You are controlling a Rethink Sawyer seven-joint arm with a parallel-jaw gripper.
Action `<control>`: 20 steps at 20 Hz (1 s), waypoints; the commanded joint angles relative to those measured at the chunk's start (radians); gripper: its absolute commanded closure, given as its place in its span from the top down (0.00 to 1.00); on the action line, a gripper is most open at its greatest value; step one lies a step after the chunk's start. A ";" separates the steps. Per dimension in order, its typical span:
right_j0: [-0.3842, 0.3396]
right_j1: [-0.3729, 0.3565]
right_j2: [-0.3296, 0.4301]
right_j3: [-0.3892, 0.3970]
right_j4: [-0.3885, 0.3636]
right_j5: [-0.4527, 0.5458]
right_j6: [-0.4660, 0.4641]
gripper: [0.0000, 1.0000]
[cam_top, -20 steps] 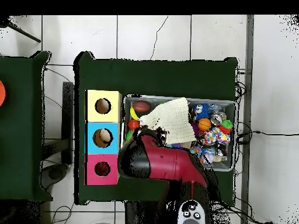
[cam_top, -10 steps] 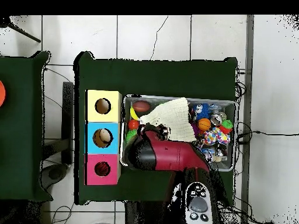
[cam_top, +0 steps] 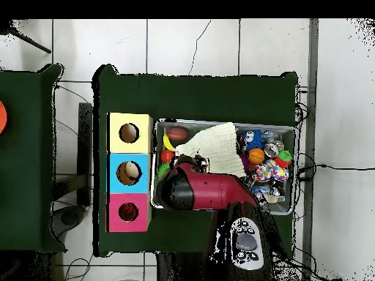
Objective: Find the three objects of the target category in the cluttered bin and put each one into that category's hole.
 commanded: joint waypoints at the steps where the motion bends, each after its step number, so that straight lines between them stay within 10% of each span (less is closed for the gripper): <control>1: -0.043 0.021 0.103 -0.035 -0.050 0.010 0.028 1.00; 20: -0.061 0.023 0.121 -0.042 -0.059 0.029 0.021 1.00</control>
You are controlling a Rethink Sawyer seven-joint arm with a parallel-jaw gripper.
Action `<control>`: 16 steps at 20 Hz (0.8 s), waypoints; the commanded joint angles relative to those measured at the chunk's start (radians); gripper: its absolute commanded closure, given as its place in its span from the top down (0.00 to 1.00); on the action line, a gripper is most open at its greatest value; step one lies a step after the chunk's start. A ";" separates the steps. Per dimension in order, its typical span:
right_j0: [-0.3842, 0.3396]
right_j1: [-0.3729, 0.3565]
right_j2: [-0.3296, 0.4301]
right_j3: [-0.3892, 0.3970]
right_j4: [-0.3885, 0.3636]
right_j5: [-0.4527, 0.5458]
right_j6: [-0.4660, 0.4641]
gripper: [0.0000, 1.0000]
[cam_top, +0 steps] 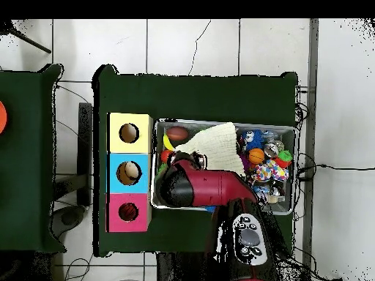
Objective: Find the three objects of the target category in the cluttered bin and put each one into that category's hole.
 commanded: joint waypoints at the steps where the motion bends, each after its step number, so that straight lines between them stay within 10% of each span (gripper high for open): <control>1: -0.033 0.026 0.072 -0.045 -0.057 0.031 0.018 1.00; 16: -0.022 0.045 0.015 -0.084 -0.074 0.029 0.021 1.00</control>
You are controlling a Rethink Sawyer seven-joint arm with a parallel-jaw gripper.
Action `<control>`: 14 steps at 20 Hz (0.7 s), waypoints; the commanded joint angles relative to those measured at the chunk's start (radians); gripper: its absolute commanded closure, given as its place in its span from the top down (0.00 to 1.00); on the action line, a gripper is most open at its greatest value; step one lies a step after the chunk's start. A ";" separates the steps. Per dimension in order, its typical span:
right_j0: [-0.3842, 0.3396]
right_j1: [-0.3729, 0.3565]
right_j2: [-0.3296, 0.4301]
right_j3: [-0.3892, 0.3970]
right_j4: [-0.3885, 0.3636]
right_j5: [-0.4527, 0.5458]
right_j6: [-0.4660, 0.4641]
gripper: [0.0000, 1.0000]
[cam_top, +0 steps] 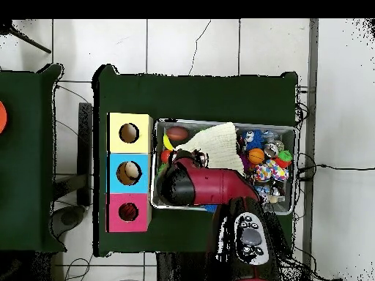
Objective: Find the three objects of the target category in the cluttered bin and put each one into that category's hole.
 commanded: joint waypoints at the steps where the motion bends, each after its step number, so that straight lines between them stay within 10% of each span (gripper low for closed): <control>1: -0.006 0.053 -0.008 -0.082 -0.075 0.024 0.029 1.00; 14: 0.022 0.111 -0.071 -0.086 -0.076 -0.009 0.083 1.00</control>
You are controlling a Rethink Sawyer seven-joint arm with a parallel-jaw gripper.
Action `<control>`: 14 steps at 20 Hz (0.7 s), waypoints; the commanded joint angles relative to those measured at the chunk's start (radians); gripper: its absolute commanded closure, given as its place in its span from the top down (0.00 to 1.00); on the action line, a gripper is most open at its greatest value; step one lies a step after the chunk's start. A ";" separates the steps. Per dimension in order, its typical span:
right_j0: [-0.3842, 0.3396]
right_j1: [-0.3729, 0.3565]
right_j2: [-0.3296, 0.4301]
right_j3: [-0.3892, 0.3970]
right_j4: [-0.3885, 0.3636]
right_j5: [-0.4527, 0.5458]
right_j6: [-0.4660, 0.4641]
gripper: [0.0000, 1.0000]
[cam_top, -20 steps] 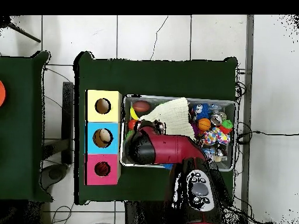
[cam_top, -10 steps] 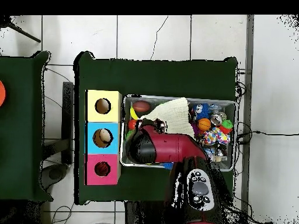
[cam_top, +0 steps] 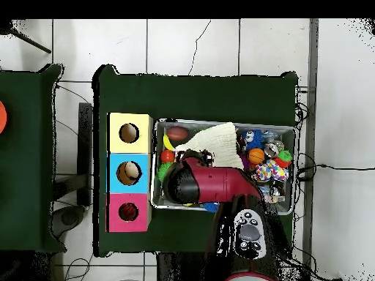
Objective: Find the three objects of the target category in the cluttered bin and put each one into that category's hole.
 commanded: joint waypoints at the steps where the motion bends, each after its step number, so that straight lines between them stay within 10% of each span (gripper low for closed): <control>1: -0.003 0.068 -0.001 -0.041 -0.044 -0.012 0.084 1.00; 14: -0.007 0.167 -0.025 -0.057 -0.035 -0.082 0.110 1.00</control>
